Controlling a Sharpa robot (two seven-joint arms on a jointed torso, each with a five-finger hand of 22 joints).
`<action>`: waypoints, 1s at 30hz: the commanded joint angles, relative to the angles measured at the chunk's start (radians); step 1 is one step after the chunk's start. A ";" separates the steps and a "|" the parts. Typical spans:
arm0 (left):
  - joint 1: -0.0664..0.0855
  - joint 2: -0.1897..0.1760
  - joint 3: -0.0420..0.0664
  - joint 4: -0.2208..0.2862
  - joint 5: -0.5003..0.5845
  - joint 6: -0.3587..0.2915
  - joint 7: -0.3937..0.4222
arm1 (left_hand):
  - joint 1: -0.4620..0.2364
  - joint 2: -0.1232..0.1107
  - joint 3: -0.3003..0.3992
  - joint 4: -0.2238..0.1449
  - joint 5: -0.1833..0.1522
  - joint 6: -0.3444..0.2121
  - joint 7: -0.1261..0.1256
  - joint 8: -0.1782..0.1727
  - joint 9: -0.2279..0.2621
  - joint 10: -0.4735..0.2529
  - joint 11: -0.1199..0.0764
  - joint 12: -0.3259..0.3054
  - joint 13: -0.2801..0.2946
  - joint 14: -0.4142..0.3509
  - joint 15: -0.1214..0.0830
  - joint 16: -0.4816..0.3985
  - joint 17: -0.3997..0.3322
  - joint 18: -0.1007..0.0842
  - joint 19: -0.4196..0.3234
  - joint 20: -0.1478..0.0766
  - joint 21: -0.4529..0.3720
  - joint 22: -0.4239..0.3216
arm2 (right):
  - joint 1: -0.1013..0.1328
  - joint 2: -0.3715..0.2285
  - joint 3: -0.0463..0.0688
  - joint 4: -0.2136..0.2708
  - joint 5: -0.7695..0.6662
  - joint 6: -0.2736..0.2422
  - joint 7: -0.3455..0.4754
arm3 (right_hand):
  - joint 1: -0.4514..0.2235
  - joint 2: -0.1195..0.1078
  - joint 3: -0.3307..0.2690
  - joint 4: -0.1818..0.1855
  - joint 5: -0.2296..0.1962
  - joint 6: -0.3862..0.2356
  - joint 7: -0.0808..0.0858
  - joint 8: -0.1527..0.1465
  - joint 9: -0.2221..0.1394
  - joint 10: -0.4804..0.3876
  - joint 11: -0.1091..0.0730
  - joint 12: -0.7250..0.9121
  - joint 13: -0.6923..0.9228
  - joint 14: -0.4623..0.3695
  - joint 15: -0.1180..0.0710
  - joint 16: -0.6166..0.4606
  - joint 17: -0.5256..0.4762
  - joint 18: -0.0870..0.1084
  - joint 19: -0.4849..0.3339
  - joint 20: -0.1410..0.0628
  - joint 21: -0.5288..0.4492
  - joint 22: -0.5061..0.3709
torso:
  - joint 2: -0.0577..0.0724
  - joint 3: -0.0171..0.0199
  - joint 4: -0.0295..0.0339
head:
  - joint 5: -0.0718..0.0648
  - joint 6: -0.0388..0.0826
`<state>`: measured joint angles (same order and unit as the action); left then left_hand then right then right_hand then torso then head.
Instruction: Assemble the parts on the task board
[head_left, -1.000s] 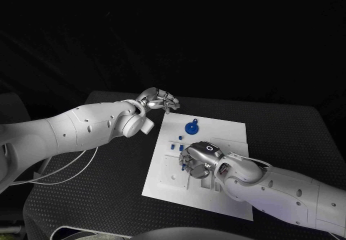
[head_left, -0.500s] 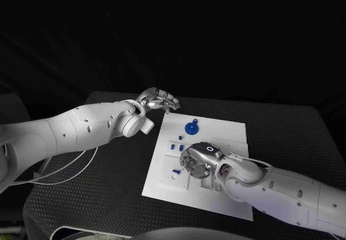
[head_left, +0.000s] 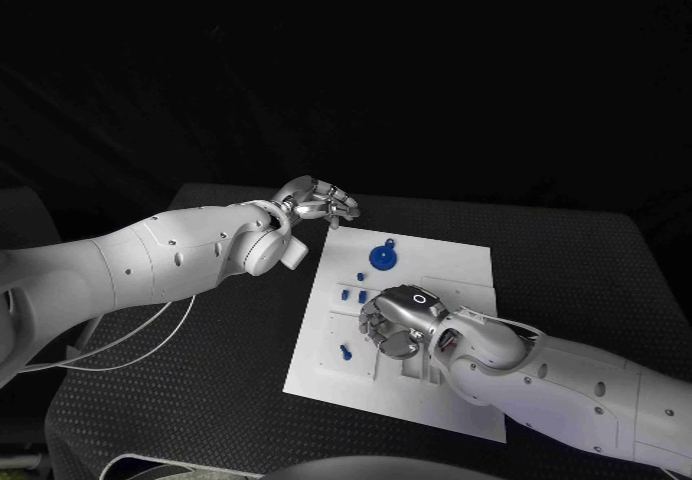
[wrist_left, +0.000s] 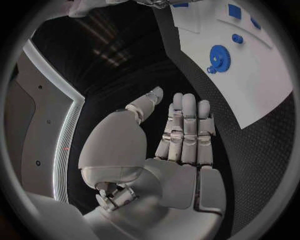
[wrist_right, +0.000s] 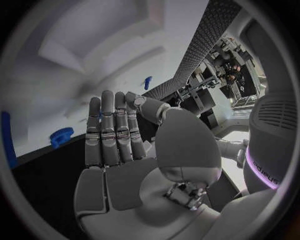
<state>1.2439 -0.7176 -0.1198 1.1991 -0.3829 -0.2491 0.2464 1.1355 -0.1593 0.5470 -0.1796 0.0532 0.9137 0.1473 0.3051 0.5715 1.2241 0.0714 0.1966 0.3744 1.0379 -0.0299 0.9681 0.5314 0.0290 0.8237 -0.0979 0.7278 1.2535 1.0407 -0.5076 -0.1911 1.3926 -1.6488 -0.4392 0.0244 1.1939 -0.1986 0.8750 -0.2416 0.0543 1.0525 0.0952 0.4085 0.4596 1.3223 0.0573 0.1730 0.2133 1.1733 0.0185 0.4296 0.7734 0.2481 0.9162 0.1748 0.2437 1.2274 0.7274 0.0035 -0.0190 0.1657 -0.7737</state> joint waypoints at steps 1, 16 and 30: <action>0.002 0.001 0.001 0.002 0.005 0.008 0.008 | -0.008 -0.004 -0.003 0.006 -0.003 -0.005 0.002 -0.003 0.002 -0.006 0.000 0.006 0.001 0.001 0.002 -0.005 0.001 0.000 0.009 -0.027 -0.006 0.001 | -0.001 -0.003 0.000 0.008 -0.001 -0.002 0.000 | -0.004 0.003 -0.001 -0.006 -0.004 0.008 -0.001 -0.003 0.001 0.003 0.000 -0.004 0.002 0.007 0.002 -0.006 0.002 0.014 0.007 0.001 0.001 0.001 | 0.000 -0.0003 0.0003 | 0.000 0.000; 0.002 -0.001 0.001 0.003 0.005 0.008 0.007 | -0.008 -0.004 -0.003 0.006 -0.003 -0.005 0.002 -0.003 0.002 -0.007 0.001 0.007 0.001 0.001 0.002 -0.005 0.002 0.000 0.009 -0.027 -0.006 0.002 | 0.009 -0.018 0.000 0.044 0.084 0.006 0.030 | -0.067 -0.019 -0.097 -0.009 0.029 -0.095 0.044 -0.065 -0.004 0.003 0.001 -0.017 0.040 0.013 0.003 -0.025 0.020 0.014 0.004 0.003 -0.006 0.009 | -0.001 -0.0009 -0.0007 | -0.002 0.002; 0.004 -0.002 0.001 0.004 0.005 0.008 0.005 | -0.007 -0.005 -0.003 0.006 -0.003 -0.005 0.002 -0.003 0.002 -0.008 0.001 0.007 0.001 0.001 0.002 -0.005 0.002 0.000 0.009 -0.027 -0.007 0.003 | 0.027 0.009 0.000 0.053 0.136 0.178 -0.056 | -0.134 -0.003 -0.267 -0.032 0.051 -0.099 0.031 -0.082 0.000 0.043 -0.040 0.130 0.376 0.077 -0.054 0.104 0.283 0.014 0.153 -0.057 0.047 0.019 | 0.000 -0.0017 0.0010 | -0.005 0.002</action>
<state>1.2459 -0.7213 -0.1200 1.2000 -0.3828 -0.2492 0.2456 1.1355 -0.1593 0.5443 -0.1770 0.0532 0.9125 0.1462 0.3051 0.5721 1.2243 0.0712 0.2005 0.3741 1.0379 -0.0299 0.9681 0.5321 0.0288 0.8237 -0.0980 0.7278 1.2551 1.0665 -0.5030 -0.1908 1.4484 -1.5468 -0.3488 0.0154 1.0663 -0.2026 0.6160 -0.2736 0.1017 0.9529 0.1304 0.3301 0.4574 1.3628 0.0225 0.2925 0.5692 1.2502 -0.0297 0.5254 1.0408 0.2480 1.0599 0.1206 0.2868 1.2450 0.7271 0.0022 -0.0184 0.1617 -0.7719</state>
